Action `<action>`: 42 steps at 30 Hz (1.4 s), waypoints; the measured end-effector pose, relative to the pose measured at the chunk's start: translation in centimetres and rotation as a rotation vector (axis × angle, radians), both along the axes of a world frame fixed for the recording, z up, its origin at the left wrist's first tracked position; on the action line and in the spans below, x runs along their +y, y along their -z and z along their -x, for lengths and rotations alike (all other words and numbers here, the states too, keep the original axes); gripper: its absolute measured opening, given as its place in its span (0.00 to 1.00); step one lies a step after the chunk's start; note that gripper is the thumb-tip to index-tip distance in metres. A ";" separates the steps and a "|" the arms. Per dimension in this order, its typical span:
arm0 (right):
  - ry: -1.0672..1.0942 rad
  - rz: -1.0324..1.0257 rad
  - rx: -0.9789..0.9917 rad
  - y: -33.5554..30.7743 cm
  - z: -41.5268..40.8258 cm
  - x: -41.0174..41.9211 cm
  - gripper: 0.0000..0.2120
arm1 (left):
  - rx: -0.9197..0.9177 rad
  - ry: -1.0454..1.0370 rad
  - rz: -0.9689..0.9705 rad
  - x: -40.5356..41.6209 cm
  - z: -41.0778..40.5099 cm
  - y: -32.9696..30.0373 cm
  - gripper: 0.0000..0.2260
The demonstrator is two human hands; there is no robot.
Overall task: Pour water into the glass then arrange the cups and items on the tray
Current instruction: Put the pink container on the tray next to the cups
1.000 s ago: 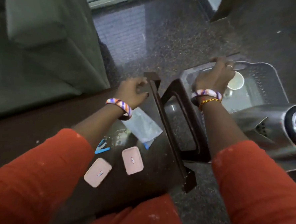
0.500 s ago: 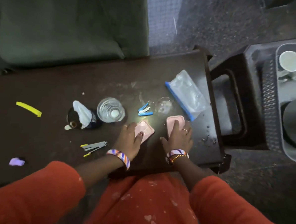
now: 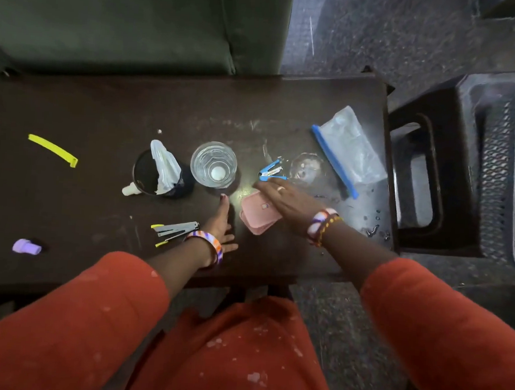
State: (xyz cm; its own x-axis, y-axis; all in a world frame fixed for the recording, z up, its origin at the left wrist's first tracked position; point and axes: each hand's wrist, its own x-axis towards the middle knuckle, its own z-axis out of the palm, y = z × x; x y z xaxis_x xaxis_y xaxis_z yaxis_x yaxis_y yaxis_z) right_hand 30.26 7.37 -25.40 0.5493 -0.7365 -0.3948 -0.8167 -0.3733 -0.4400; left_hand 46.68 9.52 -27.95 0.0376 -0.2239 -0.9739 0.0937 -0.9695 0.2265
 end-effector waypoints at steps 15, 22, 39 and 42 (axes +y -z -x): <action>-0.002 -0.152 0.164 0.5 0.0 -1.9 0.47 | 0.058 -0.091 0.084 1.1 3.2 0.9 0.20; 0.800 -0.576 -0.131 0.2 0.7 -0.4 0.29 | 0.015 -0.074 0.165 0.3 3.0 -0.3 0.07; 1.420 -0.124 -0.635 -31.3 29.1 -1.7 0.09 | 0.270 0.557 0.966 -11.1 30.6 -28.8 0.13; 1.499 -0.238 -0.645 -31.5 36.7 -1.7 0.06 | 0.328 0.597 0.940 -12.0 38.1 -29.9 0.09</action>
State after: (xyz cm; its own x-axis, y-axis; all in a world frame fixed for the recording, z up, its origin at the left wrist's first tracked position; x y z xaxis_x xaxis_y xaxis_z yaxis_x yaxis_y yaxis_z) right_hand -6.48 5.65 6.08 -0.4435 -0.6895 -0.5727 -0.0363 0.6523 -0.7571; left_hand 8.60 -2.44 1.97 -0.5415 -0.7608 -0.3578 -0.1345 -0.3417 0.9301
